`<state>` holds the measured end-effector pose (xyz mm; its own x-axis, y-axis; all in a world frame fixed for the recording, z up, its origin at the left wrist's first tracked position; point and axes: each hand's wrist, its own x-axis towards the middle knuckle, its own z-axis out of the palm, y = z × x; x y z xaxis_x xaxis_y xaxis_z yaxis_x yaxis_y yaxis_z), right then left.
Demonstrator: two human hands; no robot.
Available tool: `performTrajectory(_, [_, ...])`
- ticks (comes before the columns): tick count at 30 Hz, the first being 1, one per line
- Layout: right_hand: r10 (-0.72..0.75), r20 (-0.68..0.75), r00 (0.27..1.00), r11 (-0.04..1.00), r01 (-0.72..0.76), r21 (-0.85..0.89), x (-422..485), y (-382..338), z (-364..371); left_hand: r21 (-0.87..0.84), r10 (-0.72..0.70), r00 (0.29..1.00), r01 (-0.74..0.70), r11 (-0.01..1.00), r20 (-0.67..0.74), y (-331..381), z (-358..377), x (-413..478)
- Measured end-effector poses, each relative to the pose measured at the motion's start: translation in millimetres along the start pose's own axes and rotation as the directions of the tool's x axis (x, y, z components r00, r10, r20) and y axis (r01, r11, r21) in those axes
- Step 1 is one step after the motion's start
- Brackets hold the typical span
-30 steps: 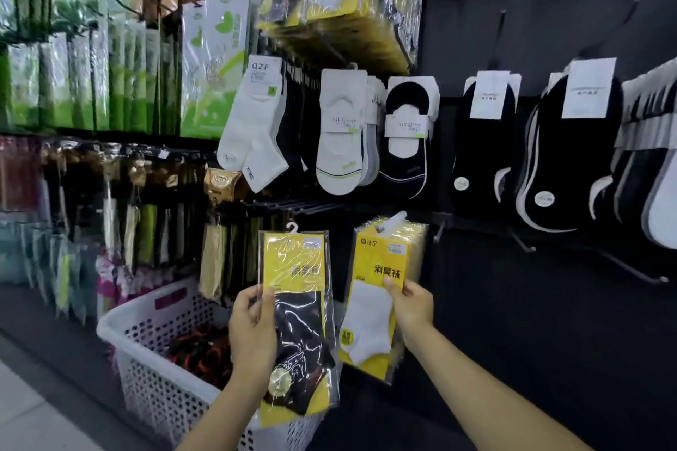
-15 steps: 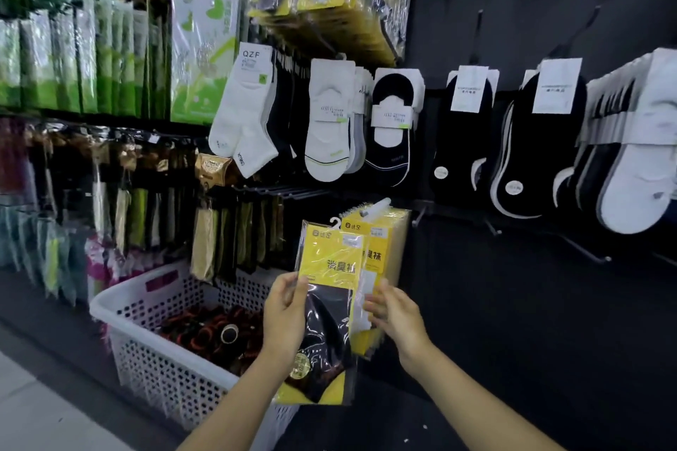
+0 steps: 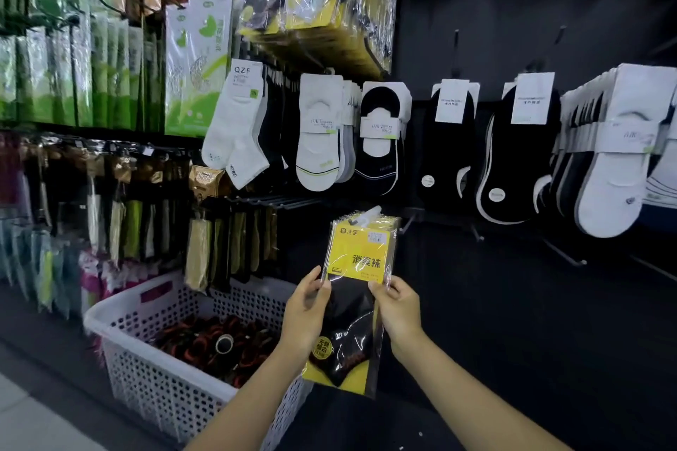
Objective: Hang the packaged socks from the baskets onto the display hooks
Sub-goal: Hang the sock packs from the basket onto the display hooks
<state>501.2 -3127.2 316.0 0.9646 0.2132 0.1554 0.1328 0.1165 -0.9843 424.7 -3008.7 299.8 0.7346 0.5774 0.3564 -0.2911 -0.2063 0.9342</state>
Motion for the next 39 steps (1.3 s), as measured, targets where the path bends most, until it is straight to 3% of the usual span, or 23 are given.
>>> performTrajectory(6, [0.041,0.002,0.999,0.996,-0.041,-0.076,23.4,8.0,15.5,0.054,-0.022,0.999,0.024,0.998,-0.026,-12.8,2.4,17.4])
performTrajectory(15, [0.264,0.013,0.965,0.964,-0.264,0.034,21.7,43.1,5.7,0.089,-0.118,0.993,0.118,0.989,0.001,-51.7,5.1,13.8])
performTrajectory(24, [0.353,0.085,0.932,0.928,-0.337,-0.159,-56.1,103.7,-65.1,0.223,-0.216,0.968,0.184,0.957,0.129,-109.4,-8.5,-73.4])
performTrajectory(28, [0.482,0.107,0.869,0.859,-0.445,-0.253,-112.5,154.4,-110.0,0.341,-0.362,0.918,0.292,0.894,0.162,-146.2,-10.8,-152.7])
performTrajectory(31, [0.586,0.042,0.809,0.782,-0.551,-0.291,-165.6,203.7,-145.0,0.376,-0.480,0.869,0.407,0.832,0.121,-177.1,-13.2,-225.4])
performTrajectory(36, [0.712,-0.166,0.683,0.598,-0.713,-0.367,-243.8,272.7,-203.3,0.567,-0.656,0.751,0.506,0.650,0.082,-218.3,-36.6,-315.9])
performTrajectory(39, [0.770,-0.173,0.614,0.487,-0.742,-0.461,-265.8,296.4,-219.8,0.616,-0.762,0.646,0.587,0.526,0.036,-228.9,-54.1,-339.3])
